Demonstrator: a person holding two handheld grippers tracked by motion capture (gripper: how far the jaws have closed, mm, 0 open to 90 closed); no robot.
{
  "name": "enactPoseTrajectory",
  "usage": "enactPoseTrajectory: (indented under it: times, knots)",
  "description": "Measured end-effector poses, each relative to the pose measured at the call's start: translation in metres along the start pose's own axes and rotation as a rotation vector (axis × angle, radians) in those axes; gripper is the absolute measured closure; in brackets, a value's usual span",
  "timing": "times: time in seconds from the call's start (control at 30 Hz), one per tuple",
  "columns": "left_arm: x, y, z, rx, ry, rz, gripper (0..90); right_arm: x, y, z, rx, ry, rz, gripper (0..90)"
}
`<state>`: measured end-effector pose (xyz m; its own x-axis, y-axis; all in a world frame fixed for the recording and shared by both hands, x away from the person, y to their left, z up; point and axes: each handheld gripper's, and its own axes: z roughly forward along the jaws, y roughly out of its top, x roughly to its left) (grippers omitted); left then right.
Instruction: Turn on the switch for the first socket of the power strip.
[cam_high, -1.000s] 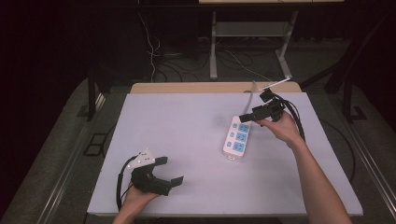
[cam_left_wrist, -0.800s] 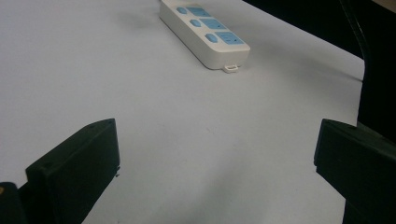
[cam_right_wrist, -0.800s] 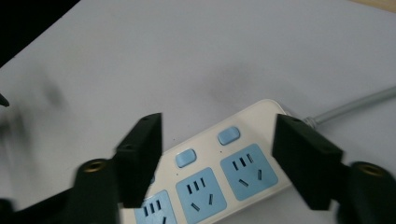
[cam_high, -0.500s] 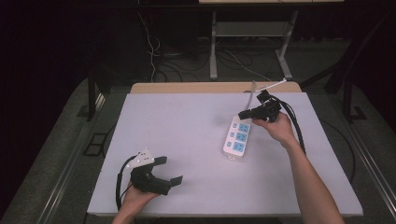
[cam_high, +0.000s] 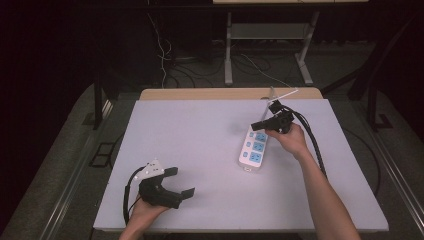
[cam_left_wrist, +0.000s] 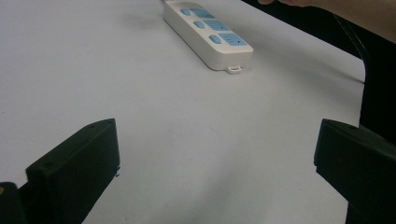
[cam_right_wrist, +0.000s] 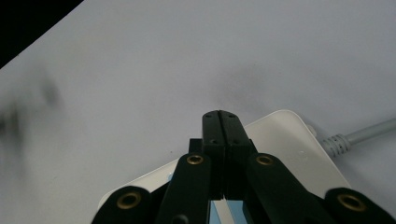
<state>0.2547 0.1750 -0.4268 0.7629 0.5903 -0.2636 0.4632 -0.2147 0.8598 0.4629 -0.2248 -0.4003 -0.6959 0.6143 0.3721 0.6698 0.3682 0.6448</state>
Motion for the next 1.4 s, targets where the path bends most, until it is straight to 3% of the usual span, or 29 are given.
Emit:
enactPoseTrajectory:
  times: [0.33,0.5,0.63,1.07,1.4]
  knots:
    - [0.001,0.000,-0.001,-0.002,0.002,-0.002,0.0,-0.006,-0.007,0.009,0.006,-0.001,0.009,89.2]
    - [0.001,0.000,-0.001,-0.004,0.004,-0.003,0.0,-0.011,-0.014,0.016,0.013,0.000,0.036,89.3]
    - [0.002,0.000,-0.001,-0.005,0.005,-0.004,0.0,-0.013,-0.016,0.018,-0.005,0.006,0.045,89.3]
    - [0.001,0.000,-0.001,0.000,0.005,0.000,0.0,-0.011,-0.018,0.020,-0.017,0.004,0.004,89.6]
    - [0.000,0.000,0.000,0.008,0.002,0.009,0.0,-0.012,-0.021,0.021,-0.031,0.008,0.006,89.8]
